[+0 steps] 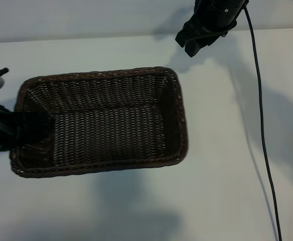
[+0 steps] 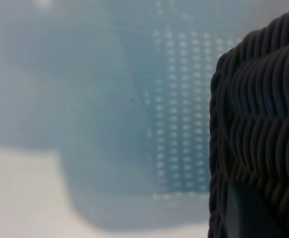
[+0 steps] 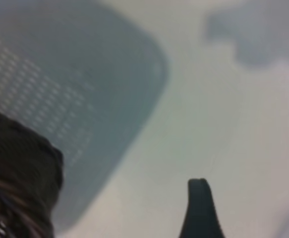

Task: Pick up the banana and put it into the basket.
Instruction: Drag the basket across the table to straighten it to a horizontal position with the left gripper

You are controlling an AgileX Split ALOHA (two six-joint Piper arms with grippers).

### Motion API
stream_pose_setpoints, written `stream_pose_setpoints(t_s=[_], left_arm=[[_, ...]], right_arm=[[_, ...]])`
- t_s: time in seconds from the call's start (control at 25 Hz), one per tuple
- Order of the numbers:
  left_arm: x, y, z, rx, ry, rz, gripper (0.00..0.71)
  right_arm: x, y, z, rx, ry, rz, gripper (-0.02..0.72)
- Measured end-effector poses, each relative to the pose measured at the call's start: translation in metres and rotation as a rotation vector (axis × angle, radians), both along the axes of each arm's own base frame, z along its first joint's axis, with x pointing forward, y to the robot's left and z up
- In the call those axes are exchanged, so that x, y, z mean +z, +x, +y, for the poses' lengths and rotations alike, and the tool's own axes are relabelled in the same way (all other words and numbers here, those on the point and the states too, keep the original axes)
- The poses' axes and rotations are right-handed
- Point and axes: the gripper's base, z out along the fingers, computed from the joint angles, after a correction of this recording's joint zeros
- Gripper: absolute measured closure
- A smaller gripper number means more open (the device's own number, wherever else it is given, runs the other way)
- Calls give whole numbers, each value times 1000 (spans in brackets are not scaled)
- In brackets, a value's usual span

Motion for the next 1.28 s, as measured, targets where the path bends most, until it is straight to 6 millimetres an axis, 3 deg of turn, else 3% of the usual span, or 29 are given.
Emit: stream_pose_setpoints(t_s=[0.24, 0.68, 0.84, 1.12, 1.28], left_arm=[[3, 11, 7, -57, -31, -43, 538], [-16, 62, 10, -84, -69, 14, 538], [-25, 74, -1, -100, -88, 21, 539], [-45, 97, -36, -177, -83, 48, 539], [-53, 110, -40, -167, -87, 59, 539]], right_arm=[[0, 0, 0, 0, 0, 0, 201], [0, 0, 0, 0, -5, -2, 201], [0, 0, -1, 0, -8, -4, 201], [0, 0, -1, 0, -9, -4, 201], [0, 0, -1, 0, -9, -4, 201]])
